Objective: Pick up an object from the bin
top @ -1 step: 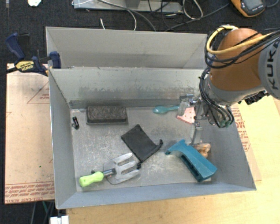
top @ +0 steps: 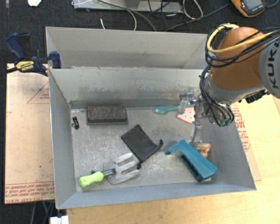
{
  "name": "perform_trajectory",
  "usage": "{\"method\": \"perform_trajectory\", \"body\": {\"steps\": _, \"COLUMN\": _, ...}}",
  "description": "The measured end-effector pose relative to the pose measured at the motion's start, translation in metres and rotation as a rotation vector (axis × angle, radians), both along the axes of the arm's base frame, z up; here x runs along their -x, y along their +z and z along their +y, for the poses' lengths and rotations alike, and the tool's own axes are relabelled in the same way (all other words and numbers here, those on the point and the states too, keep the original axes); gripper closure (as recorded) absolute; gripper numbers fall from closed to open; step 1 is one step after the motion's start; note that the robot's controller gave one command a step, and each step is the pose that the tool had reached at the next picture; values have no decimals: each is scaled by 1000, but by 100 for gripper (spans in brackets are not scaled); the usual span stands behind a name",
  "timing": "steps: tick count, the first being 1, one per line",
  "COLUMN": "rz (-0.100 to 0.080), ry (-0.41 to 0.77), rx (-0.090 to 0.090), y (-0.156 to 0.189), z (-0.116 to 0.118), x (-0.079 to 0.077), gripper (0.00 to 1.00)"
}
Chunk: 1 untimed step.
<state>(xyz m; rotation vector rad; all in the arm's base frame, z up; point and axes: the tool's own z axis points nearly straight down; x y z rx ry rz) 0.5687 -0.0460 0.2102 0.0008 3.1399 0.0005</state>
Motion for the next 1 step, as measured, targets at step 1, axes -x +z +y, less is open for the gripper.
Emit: {"method": "perform_trajectory", "body": {"steps": 1, "rz": -6, "ry": 19, "rx": 0, "y": -57, "z": 10, "x": 9, "gripper": 0}}
